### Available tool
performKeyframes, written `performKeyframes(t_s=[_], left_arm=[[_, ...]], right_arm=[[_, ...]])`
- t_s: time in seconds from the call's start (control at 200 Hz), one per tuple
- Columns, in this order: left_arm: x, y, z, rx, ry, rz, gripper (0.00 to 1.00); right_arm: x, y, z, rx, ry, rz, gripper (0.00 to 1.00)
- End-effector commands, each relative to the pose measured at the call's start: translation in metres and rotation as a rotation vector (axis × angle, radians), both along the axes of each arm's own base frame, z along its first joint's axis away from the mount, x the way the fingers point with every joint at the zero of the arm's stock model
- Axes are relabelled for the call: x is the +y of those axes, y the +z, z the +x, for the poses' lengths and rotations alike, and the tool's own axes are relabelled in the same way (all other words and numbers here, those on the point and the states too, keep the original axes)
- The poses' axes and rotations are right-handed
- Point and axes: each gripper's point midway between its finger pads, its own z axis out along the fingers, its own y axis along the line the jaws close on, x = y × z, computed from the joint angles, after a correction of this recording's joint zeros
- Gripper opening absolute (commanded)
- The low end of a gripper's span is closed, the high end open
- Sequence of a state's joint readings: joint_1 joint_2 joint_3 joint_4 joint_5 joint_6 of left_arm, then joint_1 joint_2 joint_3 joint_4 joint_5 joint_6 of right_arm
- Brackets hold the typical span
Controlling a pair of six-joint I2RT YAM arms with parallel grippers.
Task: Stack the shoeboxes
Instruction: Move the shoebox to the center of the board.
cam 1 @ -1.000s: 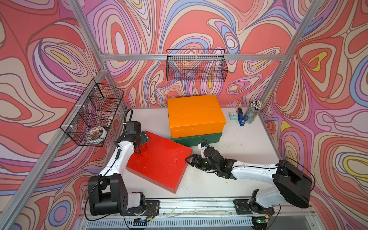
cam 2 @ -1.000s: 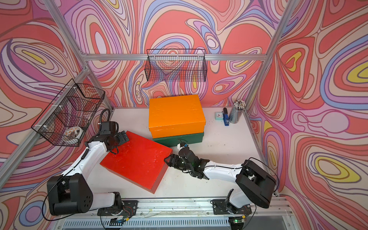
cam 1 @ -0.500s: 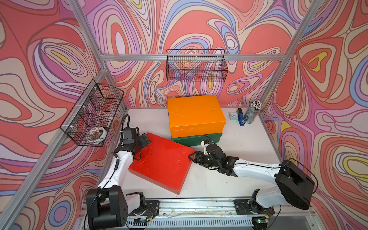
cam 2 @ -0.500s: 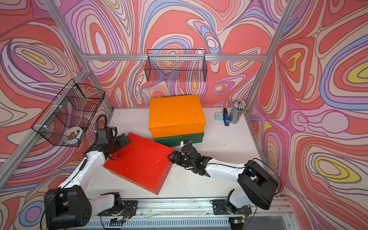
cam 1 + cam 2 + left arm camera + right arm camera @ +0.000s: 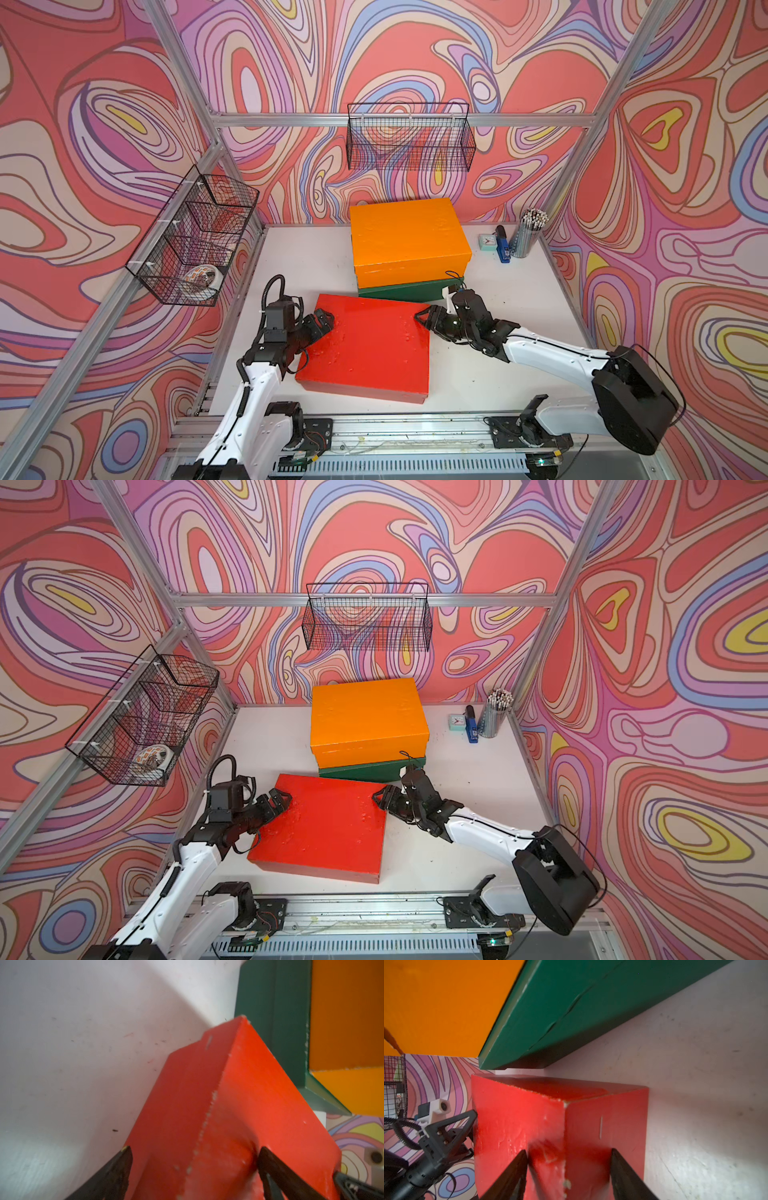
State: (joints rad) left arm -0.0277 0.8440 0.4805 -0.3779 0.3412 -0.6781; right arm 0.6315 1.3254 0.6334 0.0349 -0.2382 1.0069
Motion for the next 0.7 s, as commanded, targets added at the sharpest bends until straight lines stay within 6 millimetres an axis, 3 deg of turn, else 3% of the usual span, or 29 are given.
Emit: performKeyframes(t_s=[0.0,0.225,0.441,0.556,0.676,0.696], left_arm=[[-0.019,-0.018,-0.03,0.119,-0.042,-0.054,0.93],[-0.052,-0.014,-0.032,0.073,-0.115,-0.075,0.94],[-0.11,-0.01,-0.026,0.036,-0.242,-0.074,0.93],[-0.136,-0.006,-0.025,0.024,-0.301,-0.072,0.92],[-0.14,-0.013,-0.025,0.044,-0.307,-0.049,0.92],[-0.144,0.001,-0.018,0.015,-0.306,-0.062,0.93]], right_arm=[[-0.021,-0.015,-0.007,0.056,-0.006,-0.056,0.63],[-0.053,-0.016,0.01,0.074,-0.056,-0.063,0.65],[-0.079,-0.014,0.025,0.082,-0.085,-0.091,0.66],[-0.09,-0.008,0.031,0.083,-0.092,-0.105,0.71],[-0.101,-0.002,0.032,0.09,-0.1,-0.145,0.83],[-0.104,-0.001,0.032,0.09,-0.104,-0.152,0.84]])
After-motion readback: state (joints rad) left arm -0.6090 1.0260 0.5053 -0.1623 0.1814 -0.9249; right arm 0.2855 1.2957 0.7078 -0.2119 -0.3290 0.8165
